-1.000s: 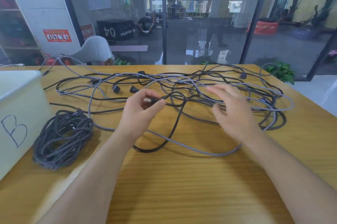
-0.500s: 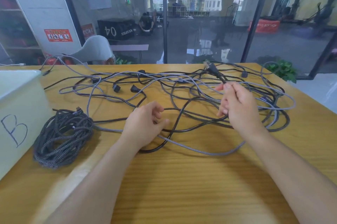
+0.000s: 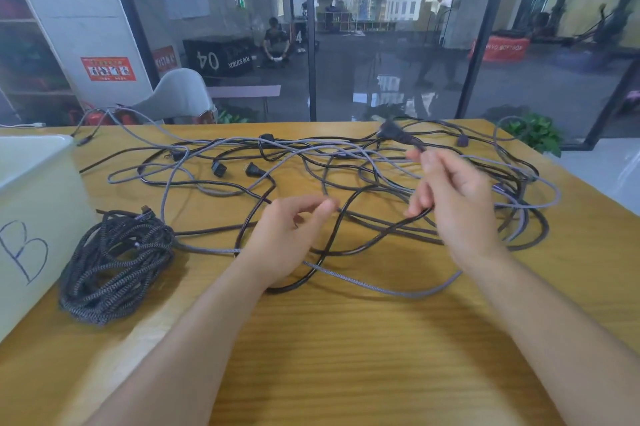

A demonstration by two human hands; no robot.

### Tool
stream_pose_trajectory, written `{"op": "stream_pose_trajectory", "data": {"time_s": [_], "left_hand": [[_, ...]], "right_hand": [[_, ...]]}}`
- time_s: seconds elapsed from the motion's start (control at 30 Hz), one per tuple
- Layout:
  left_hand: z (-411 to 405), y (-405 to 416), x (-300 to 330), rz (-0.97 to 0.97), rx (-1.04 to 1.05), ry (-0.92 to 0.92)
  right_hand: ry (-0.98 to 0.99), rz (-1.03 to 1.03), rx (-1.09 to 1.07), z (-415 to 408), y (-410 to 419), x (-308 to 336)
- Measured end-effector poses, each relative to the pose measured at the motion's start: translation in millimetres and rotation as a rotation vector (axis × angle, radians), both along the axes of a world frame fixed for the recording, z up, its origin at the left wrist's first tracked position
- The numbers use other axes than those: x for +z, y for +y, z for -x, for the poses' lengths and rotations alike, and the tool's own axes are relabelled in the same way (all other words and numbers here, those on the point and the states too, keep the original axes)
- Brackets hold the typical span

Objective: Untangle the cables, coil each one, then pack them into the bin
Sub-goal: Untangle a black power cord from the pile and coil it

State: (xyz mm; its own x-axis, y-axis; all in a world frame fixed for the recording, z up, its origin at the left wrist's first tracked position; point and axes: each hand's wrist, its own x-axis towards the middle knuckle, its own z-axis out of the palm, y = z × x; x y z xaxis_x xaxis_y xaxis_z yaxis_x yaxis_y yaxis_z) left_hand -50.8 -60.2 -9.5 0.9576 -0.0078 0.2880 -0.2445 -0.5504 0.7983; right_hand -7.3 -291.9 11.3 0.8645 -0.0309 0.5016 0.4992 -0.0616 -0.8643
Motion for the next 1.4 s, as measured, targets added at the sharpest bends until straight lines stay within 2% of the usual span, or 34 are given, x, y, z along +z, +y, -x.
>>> {"op": "stream_pose_trajectory", "data": {"time_s": [0.1, 0.23, 0.3, 0.4, 0.5, 0.6, 0.73, 0.87, 0.97, 1.07, 1.2, 1.33, 1.4], "left_hand": [[6.4, -14.5, 9.9, 0.212, -0.106, 0.003], [9.8, -25.0, 13.0, 0.394, -0.162, 0.016], [11.6, -27.7, 14.0, 0.491, -0.199, 0.044], [14.4, -27.3, 20.1, 0.705, -0.216, 0.128], [13.5, -21.7, 24.5, 0.836, -0.241, 0.153], [10.7, -16.7, 26.1, 0.877, -0.298, 0.119], [15.3, -19.2, 29.1, 0.851, -0.387, 0.172], [22.2, -26.5, 37.1, 0.957, -0.404, 0.251], [28.5, -26.1, 47.4, 1.178, -0.427, 0.314], [28.3, -12.6, 53.2, 1.335, -0.584, 0.348], [25.5, 6.2, 55.3, 1.32, -0.582, 0.314], [26.7, 9.1, 57.2, 1.299, -0.63, 0.337], [26.8, 9.1, 56.5, 1.271, -0.664, 0.352]], "right_hand": [[-0.05, 0.13, 0.103, 17.4, 23.9, -6.8], [-0.045, 0.232, 0.258, 34.3, 46.0, -13.8], [-0.014, 0.207, 0.337, 37.2, 49.6, -16.6], [0.077, 0.114, 0.585, 38.3, 48.6, -13.8], [0.082, 0.202, 0.751, 38.9, 45.7, -10.5], [0.01, 0.349, 0.641, 38.0, 41.4, -13.6], [-0.226, 0.635, 0.408, 34.7, 40.1, -15.2], [-0.357, 0.709, 0.417, 32.1, 38.5, -13.6], [-0.355, 0.752, 0.545, 30.3, 33.0, -10.2], [-0.322, 0.839, 0.603, 30.7, 35.1, -10.5], [-0.254, 0.815, 0.536, 20.7, 30.2, -6.0], [-0.09, 0.556, 0.581, 11.0, 10.3, 8.7], [-0.08, 0.611, 0.599, 8.4, 4.2, 13.3]]}}
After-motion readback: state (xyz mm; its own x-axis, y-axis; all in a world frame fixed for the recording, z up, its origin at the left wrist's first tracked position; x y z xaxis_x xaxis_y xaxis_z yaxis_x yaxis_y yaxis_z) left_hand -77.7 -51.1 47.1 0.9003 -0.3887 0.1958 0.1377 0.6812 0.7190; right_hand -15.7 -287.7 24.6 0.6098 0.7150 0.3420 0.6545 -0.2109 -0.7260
